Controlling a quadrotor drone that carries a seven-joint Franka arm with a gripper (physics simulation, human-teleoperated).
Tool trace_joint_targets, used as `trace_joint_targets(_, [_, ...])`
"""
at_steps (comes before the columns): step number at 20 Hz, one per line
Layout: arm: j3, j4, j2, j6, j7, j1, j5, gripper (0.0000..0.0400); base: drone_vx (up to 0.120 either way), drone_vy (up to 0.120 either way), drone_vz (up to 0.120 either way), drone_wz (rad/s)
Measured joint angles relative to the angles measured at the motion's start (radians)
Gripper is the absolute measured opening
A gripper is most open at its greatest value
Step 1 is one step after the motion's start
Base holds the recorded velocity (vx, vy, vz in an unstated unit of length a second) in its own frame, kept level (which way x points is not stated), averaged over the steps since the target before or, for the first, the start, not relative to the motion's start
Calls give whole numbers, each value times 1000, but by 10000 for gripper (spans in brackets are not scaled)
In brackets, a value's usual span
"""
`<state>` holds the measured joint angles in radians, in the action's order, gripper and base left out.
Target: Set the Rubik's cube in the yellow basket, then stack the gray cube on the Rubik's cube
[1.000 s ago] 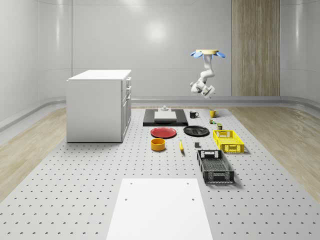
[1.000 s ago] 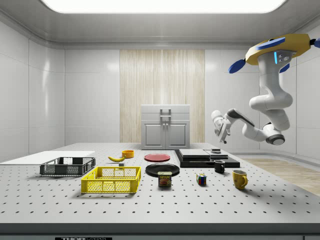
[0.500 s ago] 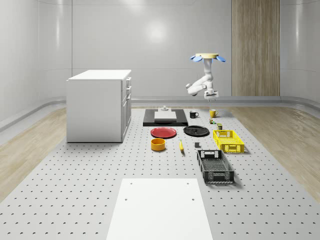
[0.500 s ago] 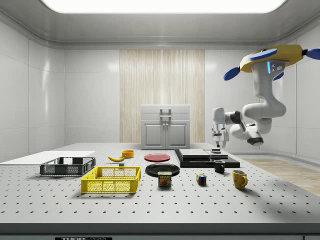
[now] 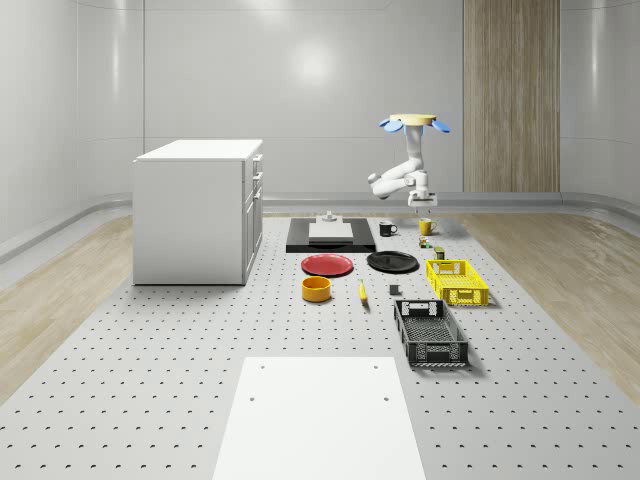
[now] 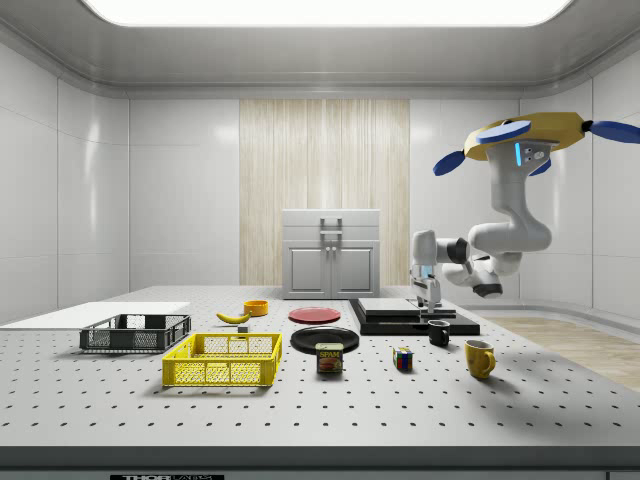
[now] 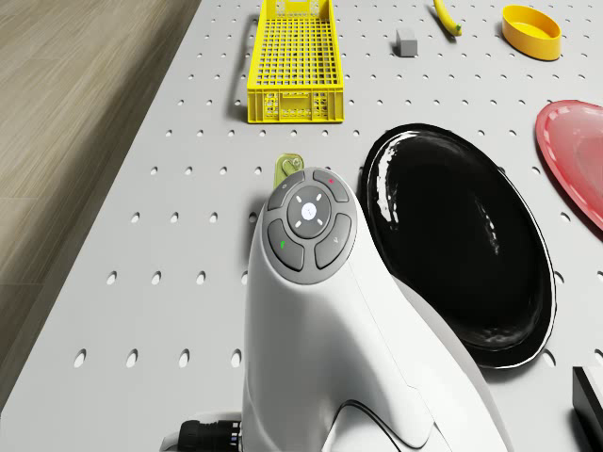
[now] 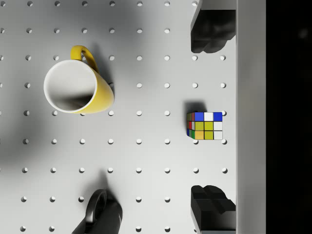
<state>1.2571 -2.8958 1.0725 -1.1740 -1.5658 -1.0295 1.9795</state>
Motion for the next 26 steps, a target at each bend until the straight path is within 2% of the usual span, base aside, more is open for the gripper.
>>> trace_joint_targets(3, [9,1,17,-10,-10,-13,-6,400,120,0,-107,0])
trace_joint_targets(7, [18,2,40,-26,-21,-25,-16,400,110,-30,-30,0])
trace_joint_targets(17, [36,6,92,-71,-40,-47,-42,400,0,-4,-120,0])
trace_joint_targets(21, [43,7,111,-88,-47,-53,-53,400,90,0,-120,0])
trace_joint_targets(26, [50,9,135,-110,-54,-61,-65,400,24,0,-120,0])
